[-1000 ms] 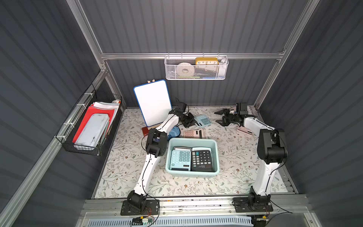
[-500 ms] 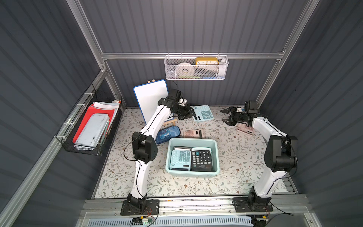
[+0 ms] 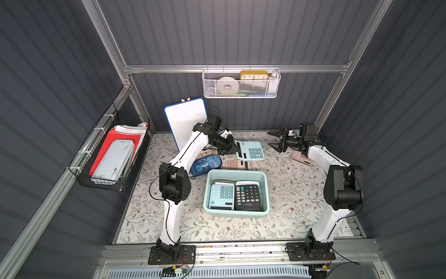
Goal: Put the calculator in the storage box
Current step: Pick up the calculator at the center of the board.
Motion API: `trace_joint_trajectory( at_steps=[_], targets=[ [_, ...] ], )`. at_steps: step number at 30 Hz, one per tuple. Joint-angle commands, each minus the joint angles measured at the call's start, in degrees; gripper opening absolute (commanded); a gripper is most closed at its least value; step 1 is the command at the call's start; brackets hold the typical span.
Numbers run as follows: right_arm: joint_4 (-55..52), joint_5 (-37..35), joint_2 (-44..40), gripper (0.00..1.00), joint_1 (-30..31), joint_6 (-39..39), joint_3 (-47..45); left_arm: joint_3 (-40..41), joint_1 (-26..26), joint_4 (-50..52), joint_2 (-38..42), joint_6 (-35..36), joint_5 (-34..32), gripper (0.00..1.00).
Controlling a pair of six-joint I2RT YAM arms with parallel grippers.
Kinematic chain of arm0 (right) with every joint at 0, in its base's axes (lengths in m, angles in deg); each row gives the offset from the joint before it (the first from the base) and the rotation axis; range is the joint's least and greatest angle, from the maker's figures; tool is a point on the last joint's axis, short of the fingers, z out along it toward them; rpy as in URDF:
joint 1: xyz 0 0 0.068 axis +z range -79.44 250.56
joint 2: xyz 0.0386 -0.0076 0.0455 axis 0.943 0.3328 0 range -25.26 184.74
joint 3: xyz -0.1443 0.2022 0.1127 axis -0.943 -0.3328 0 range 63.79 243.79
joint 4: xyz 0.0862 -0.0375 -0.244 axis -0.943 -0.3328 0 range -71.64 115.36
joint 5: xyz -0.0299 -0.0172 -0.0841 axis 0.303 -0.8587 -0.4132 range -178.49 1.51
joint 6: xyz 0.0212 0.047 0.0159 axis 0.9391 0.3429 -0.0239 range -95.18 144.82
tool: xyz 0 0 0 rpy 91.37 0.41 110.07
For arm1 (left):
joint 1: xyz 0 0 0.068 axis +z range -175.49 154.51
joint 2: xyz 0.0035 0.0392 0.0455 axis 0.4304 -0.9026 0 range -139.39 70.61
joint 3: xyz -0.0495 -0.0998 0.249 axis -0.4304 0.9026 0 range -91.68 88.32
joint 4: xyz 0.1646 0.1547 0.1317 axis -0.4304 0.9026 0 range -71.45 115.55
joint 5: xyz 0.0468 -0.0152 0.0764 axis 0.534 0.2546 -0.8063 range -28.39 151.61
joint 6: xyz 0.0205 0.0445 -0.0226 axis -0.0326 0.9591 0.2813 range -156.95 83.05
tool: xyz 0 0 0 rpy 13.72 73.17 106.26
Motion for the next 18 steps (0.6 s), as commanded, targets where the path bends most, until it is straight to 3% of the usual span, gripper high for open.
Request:
trace_joint_trajectory(
  at_steps=[1,11,18],
  targets=[
    [2.9,4.5,1.4,0.69,1.8,2.1,-0.5,0.6,0.1,-0.1,3.4,1.6,4.1,0.02],
    [-3.1,6.1,1.2,0.65,3.6,-2.7,-0.5,1.6,0.1,-1.2,3.3,1.5,6.1,0.00],
    [-2.0,7.4,1.1,0.41,4.6,-2.4,-0.7,1.3,0.2,-1.5,2.9,1.7,7.2,0.00]
  ],
)
